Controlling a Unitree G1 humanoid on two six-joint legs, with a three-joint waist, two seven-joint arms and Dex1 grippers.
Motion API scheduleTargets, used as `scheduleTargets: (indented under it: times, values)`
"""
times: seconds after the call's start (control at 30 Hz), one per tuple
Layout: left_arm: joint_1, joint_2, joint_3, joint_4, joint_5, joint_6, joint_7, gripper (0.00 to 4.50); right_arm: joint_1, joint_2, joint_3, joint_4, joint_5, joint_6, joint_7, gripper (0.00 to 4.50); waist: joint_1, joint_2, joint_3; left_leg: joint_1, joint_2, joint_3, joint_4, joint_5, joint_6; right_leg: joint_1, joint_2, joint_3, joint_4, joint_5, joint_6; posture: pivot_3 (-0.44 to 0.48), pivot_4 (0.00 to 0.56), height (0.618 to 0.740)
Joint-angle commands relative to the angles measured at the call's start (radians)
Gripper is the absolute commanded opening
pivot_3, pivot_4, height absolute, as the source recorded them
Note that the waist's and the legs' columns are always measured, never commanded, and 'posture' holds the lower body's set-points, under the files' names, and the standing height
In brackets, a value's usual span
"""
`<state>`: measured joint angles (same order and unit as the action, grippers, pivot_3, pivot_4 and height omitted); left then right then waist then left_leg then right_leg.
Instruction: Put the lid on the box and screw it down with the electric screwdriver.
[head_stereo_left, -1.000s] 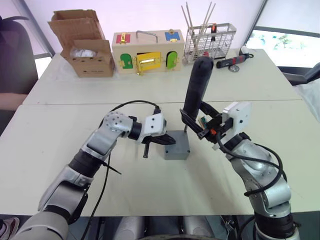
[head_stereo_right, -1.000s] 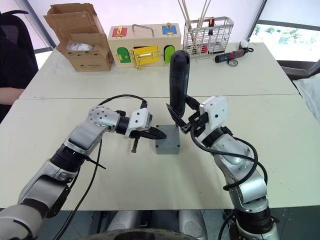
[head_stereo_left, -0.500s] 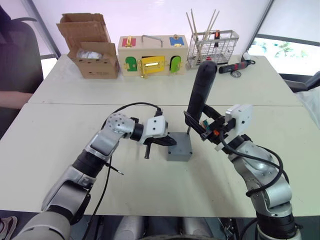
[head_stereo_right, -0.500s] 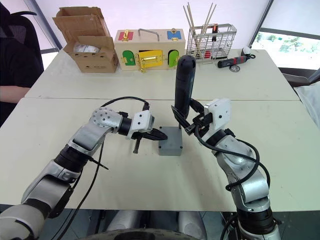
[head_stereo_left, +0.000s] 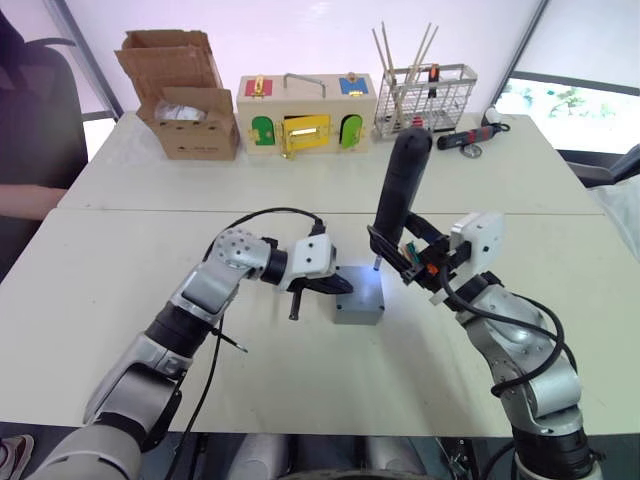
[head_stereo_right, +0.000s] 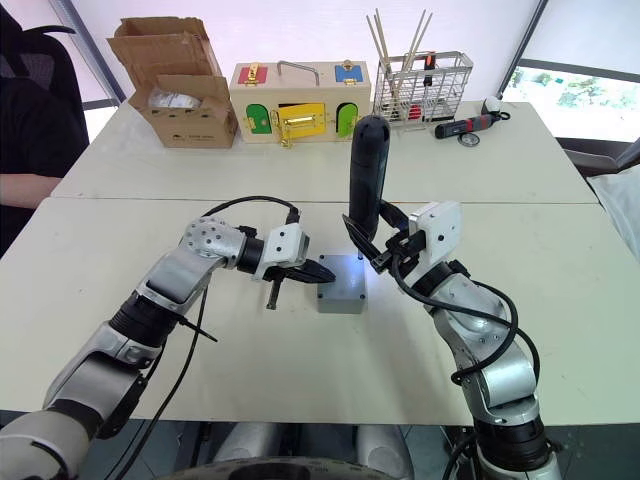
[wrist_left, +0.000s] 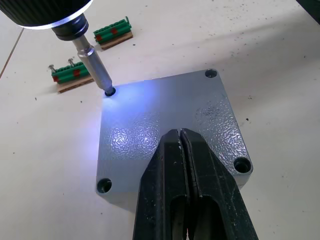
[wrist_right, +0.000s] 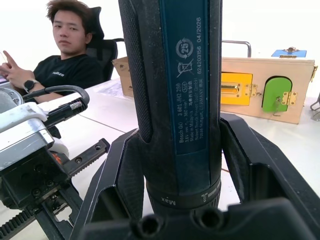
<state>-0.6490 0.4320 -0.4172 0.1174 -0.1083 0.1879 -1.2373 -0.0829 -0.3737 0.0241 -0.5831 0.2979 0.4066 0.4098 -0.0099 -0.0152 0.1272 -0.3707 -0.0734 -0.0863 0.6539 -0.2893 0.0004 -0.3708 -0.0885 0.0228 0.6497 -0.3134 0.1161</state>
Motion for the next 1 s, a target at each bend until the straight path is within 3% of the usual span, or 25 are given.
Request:
scheduleTargets:
  times: [0.03, 0.3, 0.5, 0.77, 1.0]
  values:
    - [0.005, 0.0, -0.011, -0.008, 0.012, 0.002, -0.003, 0.0, 0.067, -0.009, 0.049, 0.124, -0.025, 0.063, 0.009, 1.98, 0.0, 0.0, 0.0, 0.0, 0.0, 0.0, 0.0, 0.0, 0.0, 0.0, 0.0, 0.0, 0.0, 0.0, 0.0, 0.0, 0.15, 0.74]
    - [0.007, -0.003, -0.013, -0.005, 0.013, 0.001, -0.003, 0.0, 0.0, -0.009, -0.011, 0.054, 0.018, 0.093, -0.015, 1.98, 0.0, 0.0, 0.0, -0.001, 0.0, 0.0, -0.002, 0.0, 0.0, 0.0, -0.001, 0.0, -0.001, 0.0, 0.0, 0.0, 0.15, 0.74]
    - [0.003, -0.019, 0.039, -0.005, -0.055, 0.046, -0.004, 0.0, -0.28, -0.108, -0.175, -0.104, 0.283, 0.345, -0.005, 1.98, 0.001, 0.008, 0.009, -0.006, -0.001, 0.001, -0.002, 0.0, 0.0, -0.003, -0.003, 0.001, -0.001, 0.0, 0.0, 0.0, 0.15, 0.74]
    - [-0.088, -0.05, 0.236, -0.073, -0.285, 0.229, 0.023, 0.0, -0.555, -0.238, -0.395, 0.049, 0.605, 0.579, -0.013, 1.98, -0.004, 0.01, 0.016, -0.038, -0.001, 0.0, 0.002, 0.007, -0.011, -0.037, -0.003, -0.001, 0.007, 0.001, 0.0, 0.0, 0.15, 0.74]
    - [-0.087, -0.038, 0.279, -0.166, -0.362, 0.302, 0.047, 0.0, -0.614, -0.339, -0.478, 0.154, 0.688, 0.668, -0.055, 1.98, -0.001, 0.011, 0.022, -0.039, -0.002, 0.002, 0.01, 0.006, -0.01, -0.037, -0.005, -0.001, 0.013, 0.001, 0.0, 0.0, 0.15, 0.74]
